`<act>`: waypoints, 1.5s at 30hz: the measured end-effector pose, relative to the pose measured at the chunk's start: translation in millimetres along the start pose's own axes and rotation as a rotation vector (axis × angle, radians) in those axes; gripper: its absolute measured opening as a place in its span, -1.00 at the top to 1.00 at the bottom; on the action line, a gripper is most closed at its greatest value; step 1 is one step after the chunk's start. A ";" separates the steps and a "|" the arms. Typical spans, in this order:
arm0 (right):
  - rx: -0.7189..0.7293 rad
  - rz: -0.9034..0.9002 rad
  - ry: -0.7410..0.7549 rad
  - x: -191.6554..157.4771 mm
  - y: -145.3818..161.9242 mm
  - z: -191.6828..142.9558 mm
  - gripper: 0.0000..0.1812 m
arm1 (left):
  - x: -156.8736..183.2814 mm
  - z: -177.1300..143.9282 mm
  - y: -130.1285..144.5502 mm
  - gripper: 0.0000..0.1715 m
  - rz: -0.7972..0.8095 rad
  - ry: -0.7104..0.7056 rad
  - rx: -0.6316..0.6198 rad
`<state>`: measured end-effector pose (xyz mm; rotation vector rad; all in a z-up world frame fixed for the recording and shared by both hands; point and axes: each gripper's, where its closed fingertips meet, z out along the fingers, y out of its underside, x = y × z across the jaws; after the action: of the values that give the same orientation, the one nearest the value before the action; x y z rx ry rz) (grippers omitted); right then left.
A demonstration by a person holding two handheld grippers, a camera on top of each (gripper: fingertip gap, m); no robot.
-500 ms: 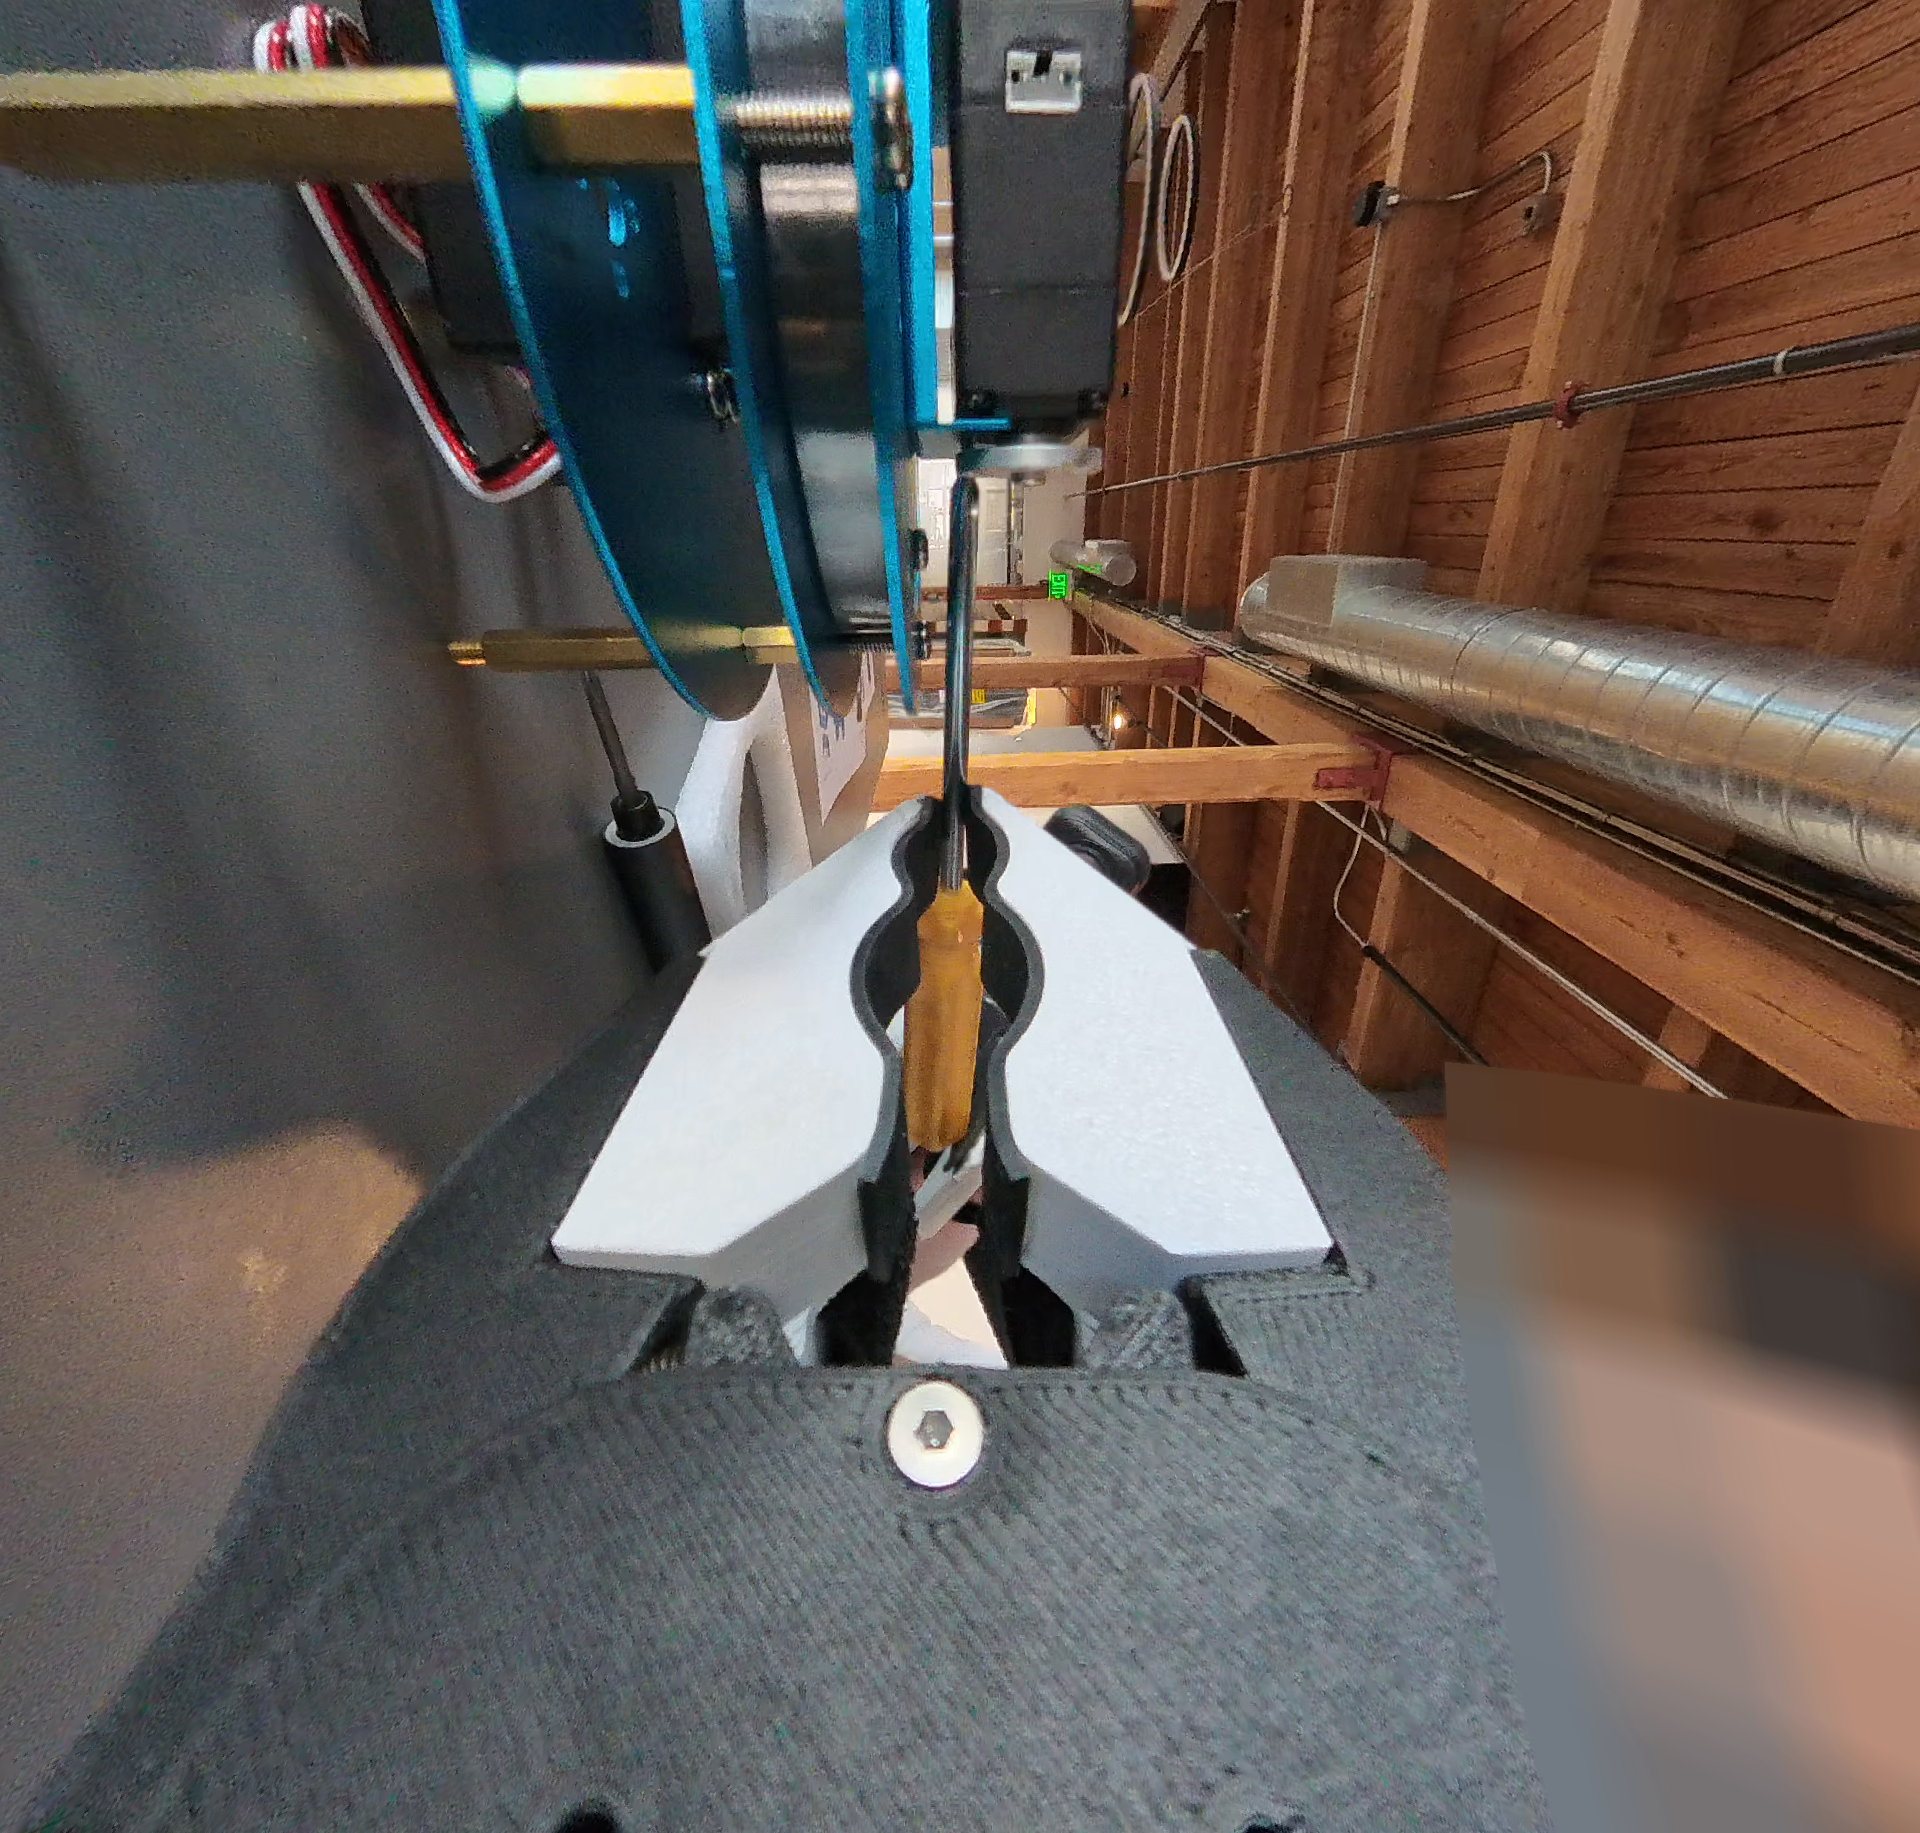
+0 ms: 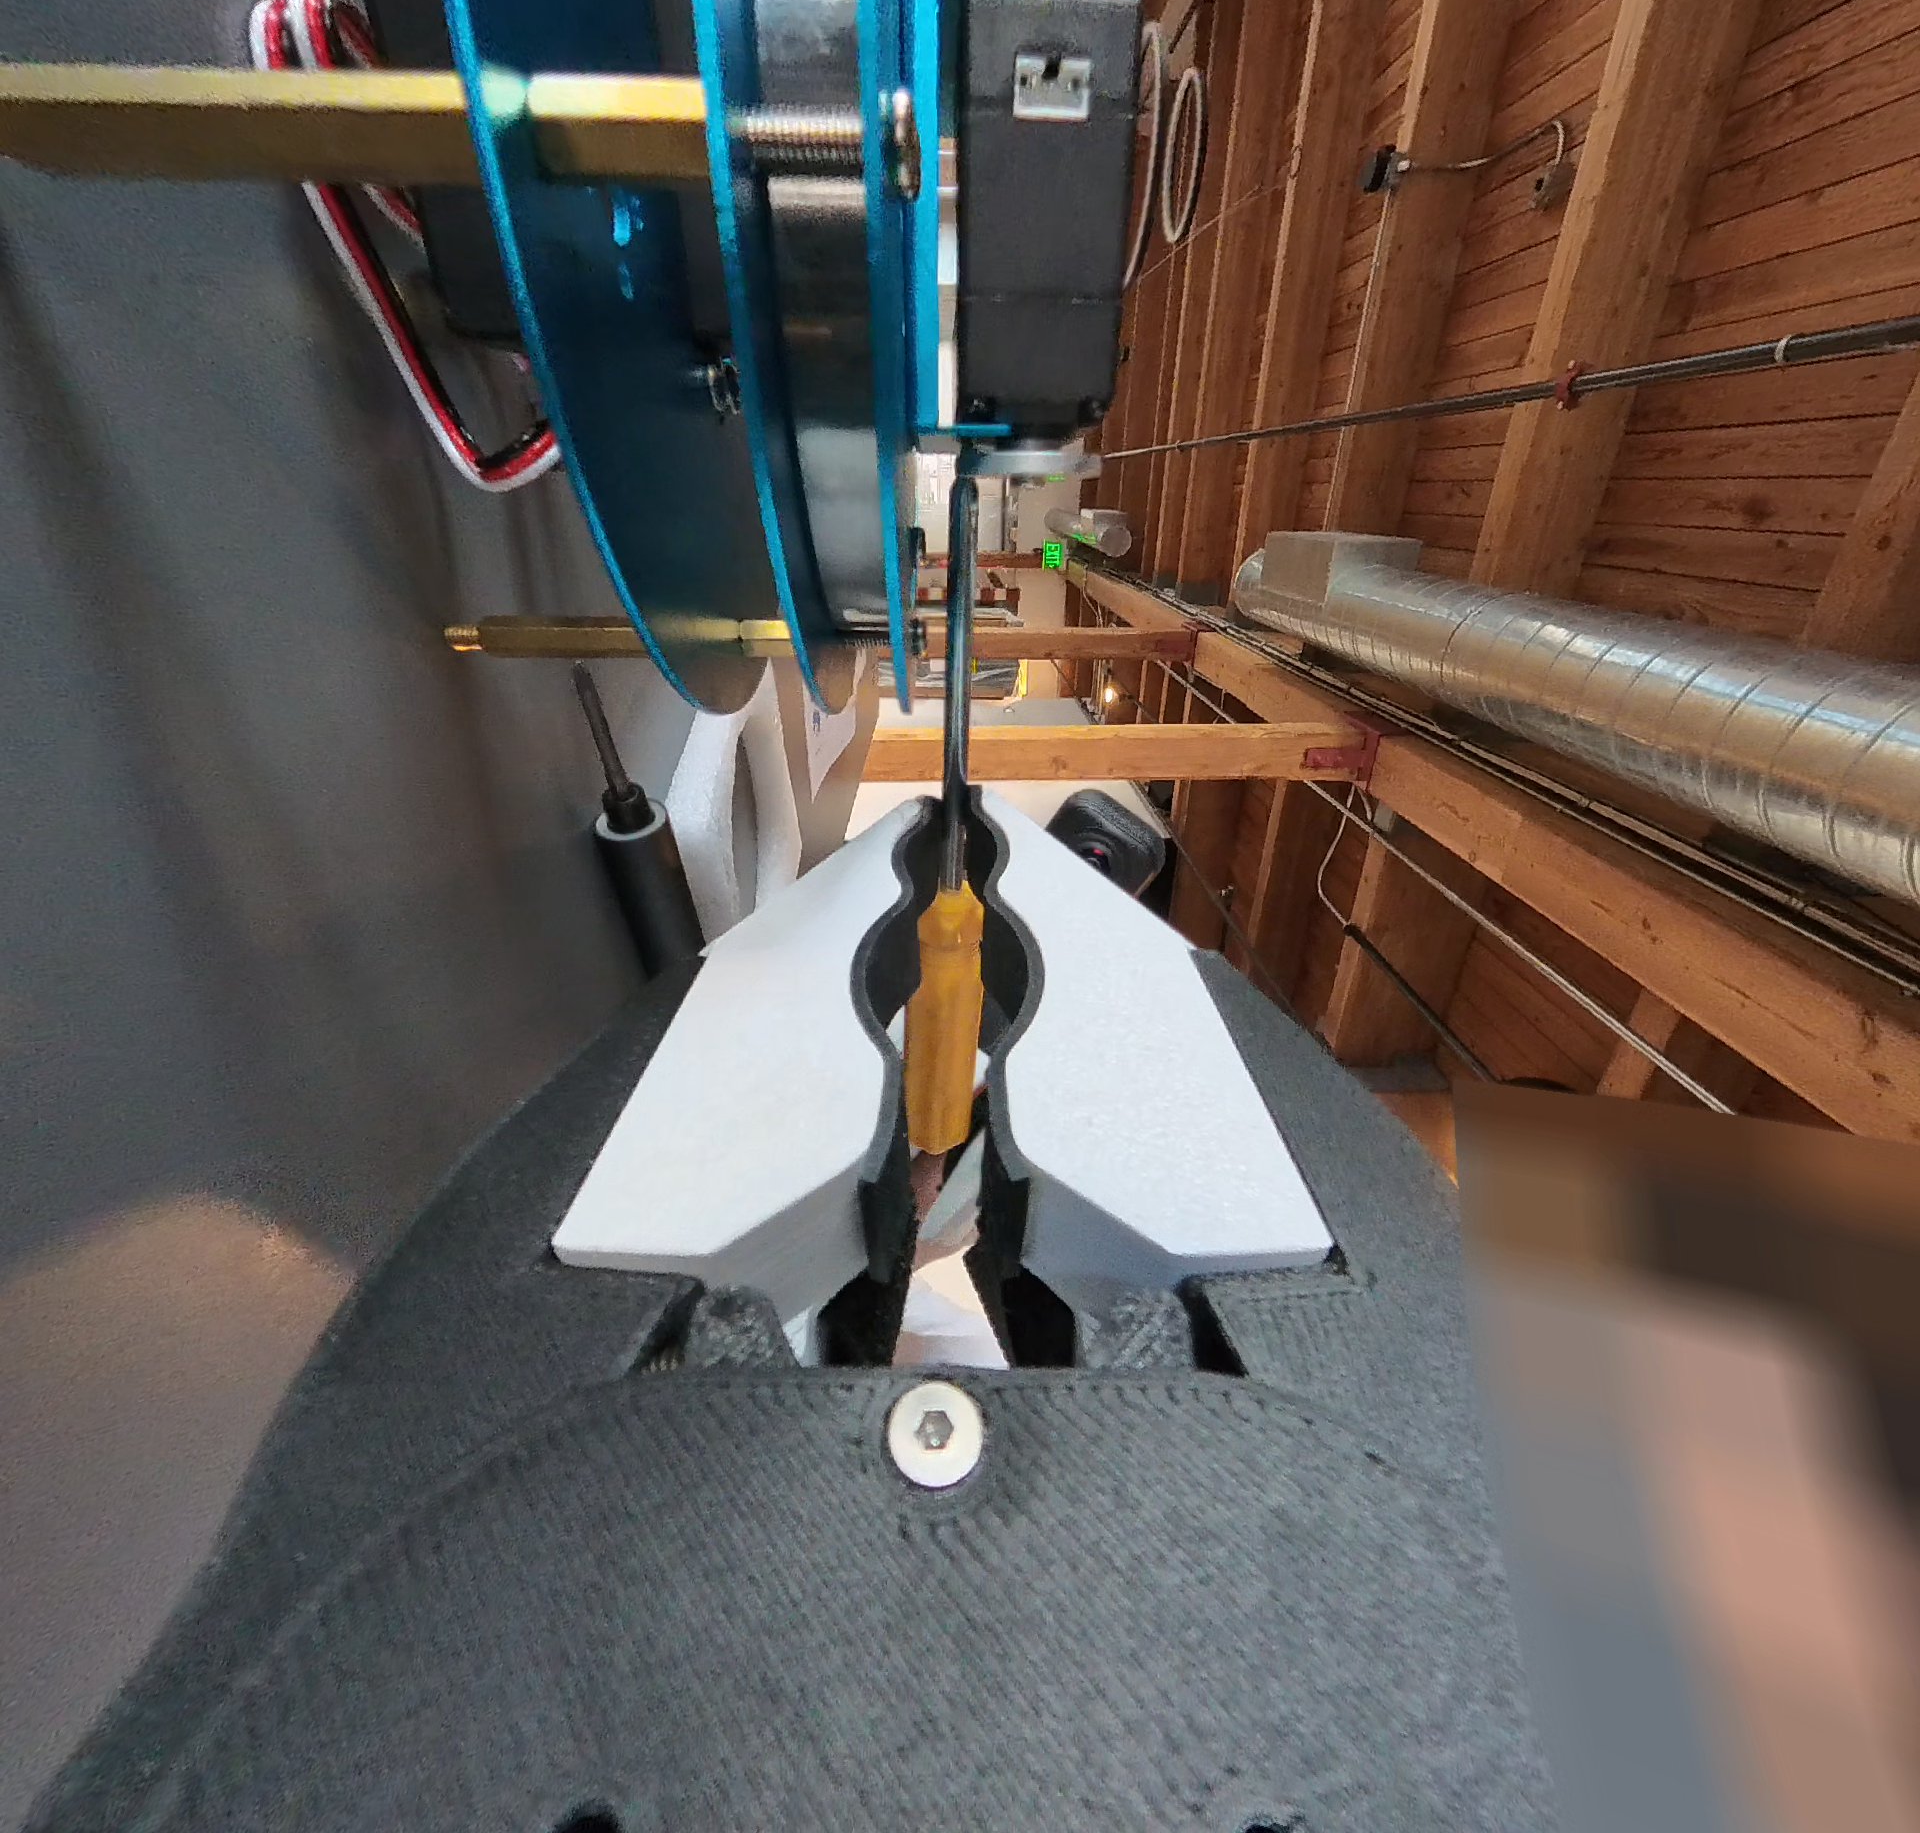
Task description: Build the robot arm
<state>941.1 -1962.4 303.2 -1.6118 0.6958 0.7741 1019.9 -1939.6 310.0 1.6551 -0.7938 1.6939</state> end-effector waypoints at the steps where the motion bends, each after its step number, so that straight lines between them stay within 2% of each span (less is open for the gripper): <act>1: 0.001 -0.003 0.006 0.0 0.7 1.0 0.67 | 0.1 -0.2 -0.1 0.97 -0.001 -0.002 -0.003; 5: 0.018 0.069 -0.035 -3.3 1.0 4.1 0.68 | 0.6 -2.4 -0.2 0.98 -0.006 -0.003 -0.023; 8: 0.030 0.111 -0.050 -1.5 0.9 5.6 0.80 | 1.5 -3.4 -0.4 0.98 -0.005 0.001 -0.034; 13: 0.022 0.174 -0.048 -0.4 4.7 9.2 0.80 | 0.3 -4.8 -0.9 0.98 -0.002 0.001 -0.052; 17: 0.020 0.282 -0.121 -4.2 1.2 6.6 0.81 | 2.0 -4.1 -0.6 0.98 0.004 0.004 -0.062; 19: -0.021 0.216 -0.073 -0.4 6.8 6.5 0.80 | -0.4 -4.0 -0.3 0.98 -0.001 -0.004 -0.067; 21: -0.080 0.118 0.012 5.5 12.0 5.1 0.66 | -3.3 -4.2 -0.4 0.97 -0.002 -0.015 -0.067; 23: -0.089 0.052 0.063 7.3 6.1 1.5 0.64 | -3.8 -4.0 -0.3 0.97 -0.005 -0.017 -0.071; 29: -0.174 0.177 0.045 6.5 -8.0 1.7 0.64 | -2.7 -2.1 0.7 0.97 0.006 -0.022 -0.078; 32: -0.275 0.202 0.059 9.1 4.3 8.0 0.63 | -3.7 -2.1 1.0 0.97 -0.002 -0.015 -0.075; 35: -0.288 0.224 0.051 11.0 8.6 14.3 0.79 | -3.3 -3.7 0.3 0.97 -0.009 -0.008 -0.068; 38: -0.247 0.339 -0.036 5.0 4.7 16.6 0.80 | -1.0 -5.0 -1.0 0.97 -0.010 0.000 -0.059; 42: -0.172 0.595 -0.225 -3.4 -3.2 15.8 0.81 | 1.6 -4.8 -2.2 0.98 0.000 -0.002 -0.056; 45: -0.170 0.581 -0.227 1.4 1.0 16.5 0.82 | -1.1 -4.8 -1.7 0.97 -0.008 -0.008 -0.055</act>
<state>939.4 -1946.4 299.4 -1.4464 0.9653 1.4472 1018.3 -1934.8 308.7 1.6264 -0.8296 1.6467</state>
